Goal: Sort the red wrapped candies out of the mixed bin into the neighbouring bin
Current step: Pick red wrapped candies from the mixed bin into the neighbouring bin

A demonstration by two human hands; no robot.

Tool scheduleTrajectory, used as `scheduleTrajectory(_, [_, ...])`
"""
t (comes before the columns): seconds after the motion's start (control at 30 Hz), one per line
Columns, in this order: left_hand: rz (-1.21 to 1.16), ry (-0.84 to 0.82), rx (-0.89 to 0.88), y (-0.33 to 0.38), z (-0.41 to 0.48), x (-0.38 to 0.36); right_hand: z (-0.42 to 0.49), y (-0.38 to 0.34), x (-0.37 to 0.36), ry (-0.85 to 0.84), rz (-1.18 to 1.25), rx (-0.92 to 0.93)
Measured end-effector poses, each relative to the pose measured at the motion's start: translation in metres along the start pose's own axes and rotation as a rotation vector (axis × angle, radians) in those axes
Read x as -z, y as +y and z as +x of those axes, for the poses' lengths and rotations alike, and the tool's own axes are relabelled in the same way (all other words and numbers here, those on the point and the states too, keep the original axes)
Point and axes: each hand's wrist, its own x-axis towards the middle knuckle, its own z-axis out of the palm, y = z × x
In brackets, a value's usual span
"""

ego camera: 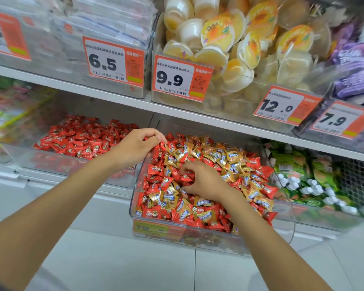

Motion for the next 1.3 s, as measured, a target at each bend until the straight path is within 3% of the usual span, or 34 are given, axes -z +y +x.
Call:
scheduleTrajectory(0.13, [0.003,0.026,-0.001,-0.003,-0.001,0.0,-0.011,-0.002,0.017,0.017,0.468,-0.057])
scheduleTrajectory(0.23, [0.001,0.027,0.005,-0.005,-0.001,0.001,-0.02,-0.006,0.033,0.12,0.66,-0.069])
scheduleTrajectory(0.57, [-0.03,0.045,-0.04,0.003,-0.008,0.011,-0.034,-0.022,0.035,0.153,0.949,-0.18])
scheduleTrajectory(0.7, [-0.08,0.109,-0.016,-0.008,-0.02,0.048,-0.025,-0.053,0.034,0.125,0.948,-0.118])
scheduleTrajectory(1.07, [0.196,0.436,0.06,-0.13,-0.011,0.162,0.109,-0.165,0.009,0.087,0.844,0.033])
scheduleTrajectory(1.17, [0.286,0.34,0.151,-0.148,0.01,0.179,0.154,-0.174,-0.008,0.124,0.596,0.025])
scheduleTrajectory(1.3, [0.372,0.101,0.247,-0.166,0.011,0.195,0.192,-0.16,-0.024,-0.095,0.286,-0.009])
